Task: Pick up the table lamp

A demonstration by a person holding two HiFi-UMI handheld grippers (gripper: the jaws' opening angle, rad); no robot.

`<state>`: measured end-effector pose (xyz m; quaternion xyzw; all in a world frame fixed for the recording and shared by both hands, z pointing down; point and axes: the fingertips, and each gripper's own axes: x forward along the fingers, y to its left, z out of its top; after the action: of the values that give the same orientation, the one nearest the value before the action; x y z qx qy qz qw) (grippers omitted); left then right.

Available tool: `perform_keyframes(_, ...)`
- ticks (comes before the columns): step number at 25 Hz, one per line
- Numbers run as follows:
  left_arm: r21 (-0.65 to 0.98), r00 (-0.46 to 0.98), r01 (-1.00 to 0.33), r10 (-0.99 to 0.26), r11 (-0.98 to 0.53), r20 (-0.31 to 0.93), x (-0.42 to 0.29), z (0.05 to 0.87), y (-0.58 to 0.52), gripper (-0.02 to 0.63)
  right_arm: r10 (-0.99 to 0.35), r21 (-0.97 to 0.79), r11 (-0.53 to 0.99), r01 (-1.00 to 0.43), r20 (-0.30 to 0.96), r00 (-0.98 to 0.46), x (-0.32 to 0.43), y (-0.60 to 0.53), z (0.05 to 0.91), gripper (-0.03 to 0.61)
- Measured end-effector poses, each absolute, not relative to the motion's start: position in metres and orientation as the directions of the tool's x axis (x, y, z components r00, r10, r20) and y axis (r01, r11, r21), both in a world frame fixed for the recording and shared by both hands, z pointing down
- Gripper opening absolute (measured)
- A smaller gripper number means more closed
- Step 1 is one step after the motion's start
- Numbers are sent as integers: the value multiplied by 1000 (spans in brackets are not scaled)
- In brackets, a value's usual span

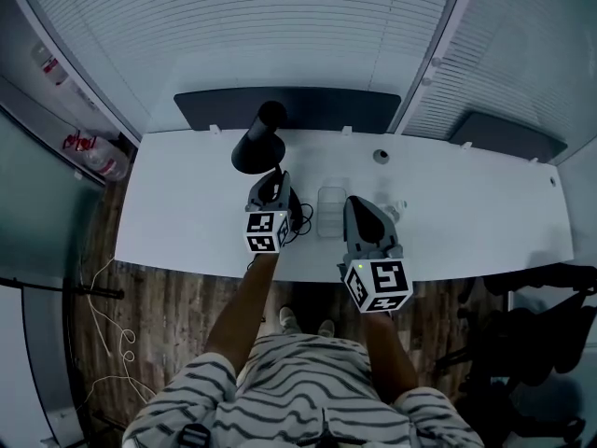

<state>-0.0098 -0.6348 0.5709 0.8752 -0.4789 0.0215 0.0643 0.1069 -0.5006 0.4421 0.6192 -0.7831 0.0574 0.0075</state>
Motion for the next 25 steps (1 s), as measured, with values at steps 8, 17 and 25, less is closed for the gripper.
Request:
perform_keyframes(8, 94, 552, -833, -831, -545, 69, -6, 533, -615, 53, -967, -77, 240, -968, 68, -245, 101, -493, 438, 11)
perform_keyframes(17, 48, 567, -822, -823, -567, -18, -11, 471, -576, 52, -960, -94, 279, -956, 12, -281, 88, -485, 422, 11)
perform_keyframes(25, 63, 557, -826, -829, -560, -55, -17, 433, -544, 52, -956, -86, 292, -953, -8, -292, 81, -479, 412, 12)
